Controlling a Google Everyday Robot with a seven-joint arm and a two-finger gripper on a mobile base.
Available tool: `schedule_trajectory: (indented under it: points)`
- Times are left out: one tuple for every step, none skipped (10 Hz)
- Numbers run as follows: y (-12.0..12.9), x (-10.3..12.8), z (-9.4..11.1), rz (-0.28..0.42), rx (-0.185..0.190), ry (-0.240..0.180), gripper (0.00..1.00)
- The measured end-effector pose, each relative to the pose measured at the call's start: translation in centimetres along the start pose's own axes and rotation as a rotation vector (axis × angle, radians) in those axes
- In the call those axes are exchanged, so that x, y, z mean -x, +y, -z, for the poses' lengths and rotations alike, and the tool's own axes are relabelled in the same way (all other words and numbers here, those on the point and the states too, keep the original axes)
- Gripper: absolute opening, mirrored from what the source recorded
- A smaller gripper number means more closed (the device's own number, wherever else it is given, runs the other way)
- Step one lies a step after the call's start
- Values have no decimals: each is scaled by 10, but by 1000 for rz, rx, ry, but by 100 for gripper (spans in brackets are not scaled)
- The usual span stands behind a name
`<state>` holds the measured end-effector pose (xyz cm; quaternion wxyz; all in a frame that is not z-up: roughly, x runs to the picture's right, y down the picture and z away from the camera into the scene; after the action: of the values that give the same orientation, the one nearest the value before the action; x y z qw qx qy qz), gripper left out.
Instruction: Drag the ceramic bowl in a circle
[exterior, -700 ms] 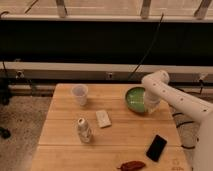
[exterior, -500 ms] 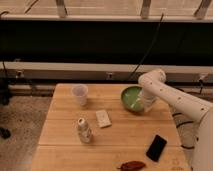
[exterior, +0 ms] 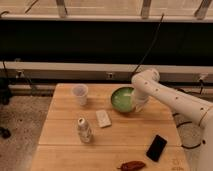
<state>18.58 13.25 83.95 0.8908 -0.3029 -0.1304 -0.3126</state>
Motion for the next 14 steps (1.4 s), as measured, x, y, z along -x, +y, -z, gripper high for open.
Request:
schedule_trajectory:
  points:
    - [4,13,6,21,-12,-15,17]
    - [14,23,10,31,-8,-26,17]
    - [24,33,14,39,-6,-39,17]
    - [37,45,18,42,-1,-58,17]
    - [47,48,18,34,7,-67,17]
    - [60,47,17,17,25,-78,17]
    - [73,41,15,-4,48,-82,17]
    - [85,32,13,-28,71,-79,17]
    - [97,22,10,-56,95,-69,17]
    - [105,12,7,-80,113,-54,17]
    - [117,-7,2,-121,141,-29,17]
    - [126,-24,-2,-153,159,-5,17]
    - [131,-40,-5,-180,172,17,17]
    - [126,-56,-9,-204,178,33,17]
